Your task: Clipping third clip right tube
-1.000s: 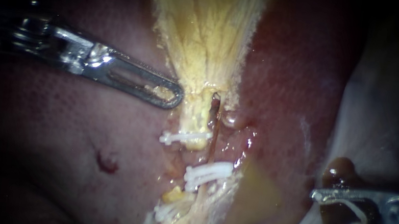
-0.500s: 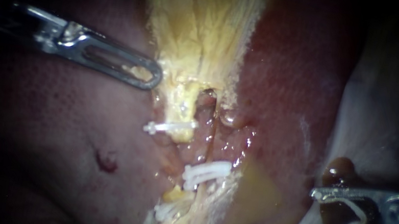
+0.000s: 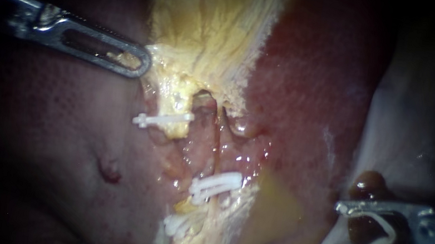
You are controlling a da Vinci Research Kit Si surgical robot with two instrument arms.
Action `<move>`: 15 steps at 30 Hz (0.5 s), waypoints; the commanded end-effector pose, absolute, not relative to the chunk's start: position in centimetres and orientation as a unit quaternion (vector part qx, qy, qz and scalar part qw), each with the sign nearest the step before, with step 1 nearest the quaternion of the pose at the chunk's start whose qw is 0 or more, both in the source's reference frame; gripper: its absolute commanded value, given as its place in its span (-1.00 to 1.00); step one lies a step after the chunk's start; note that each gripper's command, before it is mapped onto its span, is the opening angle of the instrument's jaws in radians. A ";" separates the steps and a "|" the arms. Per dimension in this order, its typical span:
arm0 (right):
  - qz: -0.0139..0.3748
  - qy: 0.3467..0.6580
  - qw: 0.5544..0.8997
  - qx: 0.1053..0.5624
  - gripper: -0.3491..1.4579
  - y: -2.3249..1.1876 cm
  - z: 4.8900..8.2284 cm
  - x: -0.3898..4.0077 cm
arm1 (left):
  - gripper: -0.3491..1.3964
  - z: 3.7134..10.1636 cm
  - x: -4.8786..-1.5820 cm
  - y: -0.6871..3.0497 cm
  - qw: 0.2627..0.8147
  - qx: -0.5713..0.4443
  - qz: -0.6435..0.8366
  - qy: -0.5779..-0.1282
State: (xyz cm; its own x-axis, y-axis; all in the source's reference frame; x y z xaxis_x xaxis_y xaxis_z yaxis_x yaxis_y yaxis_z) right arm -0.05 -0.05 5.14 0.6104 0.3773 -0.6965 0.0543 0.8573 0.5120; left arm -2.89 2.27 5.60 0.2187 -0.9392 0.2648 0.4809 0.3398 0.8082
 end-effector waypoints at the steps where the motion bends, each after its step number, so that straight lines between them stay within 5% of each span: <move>1: 0.100 0.431 0.859 0.256 -0.06 -0.04 5.17 0.00 | -1.00 5.60 -2.89 2.27 0.722 0.297 -0.492 -0.386; 15: 0.132 0.468 0.824 0.293 -0.07 0.30 5.71 0.60 | -1.00 5.61 -2.88 2.27 0.722 0.297 -0.491 -0.386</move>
